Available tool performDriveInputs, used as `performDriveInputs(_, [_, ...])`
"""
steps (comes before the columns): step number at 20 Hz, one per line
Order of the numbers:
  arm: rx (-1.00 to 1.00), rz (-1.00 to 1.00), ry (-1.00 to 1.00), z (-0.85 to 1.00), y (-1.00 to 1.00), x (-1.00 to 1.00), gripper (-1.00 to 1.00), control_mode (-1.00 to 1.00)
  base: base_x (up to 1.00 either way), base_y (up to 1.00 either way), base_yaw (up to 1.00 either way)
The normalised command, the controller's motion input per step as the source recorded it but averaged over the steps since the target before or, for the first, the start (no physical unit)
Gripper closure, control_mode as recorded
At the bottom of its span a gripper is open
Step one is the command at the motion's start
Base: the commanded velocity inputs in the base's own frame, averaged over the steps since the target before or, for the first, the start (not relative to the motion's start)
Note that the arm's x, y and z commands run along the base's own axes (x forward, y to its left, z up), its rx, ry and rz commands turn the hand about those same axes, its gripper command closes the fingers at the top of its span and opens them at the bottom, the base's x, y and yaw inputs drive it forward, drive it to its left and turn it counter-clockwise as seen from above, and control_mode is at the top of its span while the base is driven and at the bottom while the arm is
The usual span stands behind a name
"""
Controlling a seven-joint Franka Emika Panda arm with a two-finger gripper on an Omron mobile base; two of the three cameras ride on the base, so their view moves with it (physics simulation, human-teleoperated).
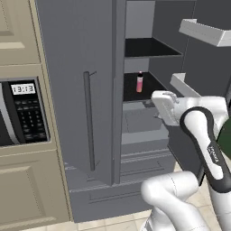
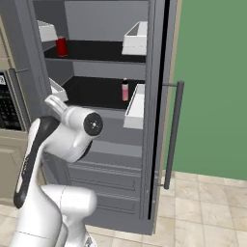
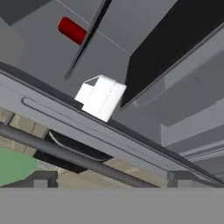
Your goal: Open the fridge, grab two sodas, and place both sodas inside the bowl with ice on the dining counter.
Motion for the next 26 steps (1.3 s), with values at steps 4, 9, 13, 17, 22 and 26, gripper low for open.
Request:
performDriveInputs(4, [0.21,0.00,0.03,0.02,0.00,0.65,-1.00,-1.00,0.00,0.00,0.00])
performDriveInputs(9, [0.17,0.00,0.08,0.10,0.01,0.68,-1.00,-1.00,0.00,0.00,0.00])
performDriveInputs(13, [0.09,0.00,0.12,0.14,0.10,0.63,-1.00,-1.00,0.00,0.00,0.00])
performDriveInputs(17, [0.01,0.00,0.12,0.04,0.17,0.53,-1.00,-1.00,0.00,0.00,0.00])
performDriveInputs(22, [0.00,0.00,0.10,0.00,0.22,0.44,-1.00,-1.00,0.00,0.00,0.00])
performDriveInputs(26, [0.00,0.01,0.07,0.00,0.26,0.24,-1.00,-1.00,0.00,0.00,0.00])
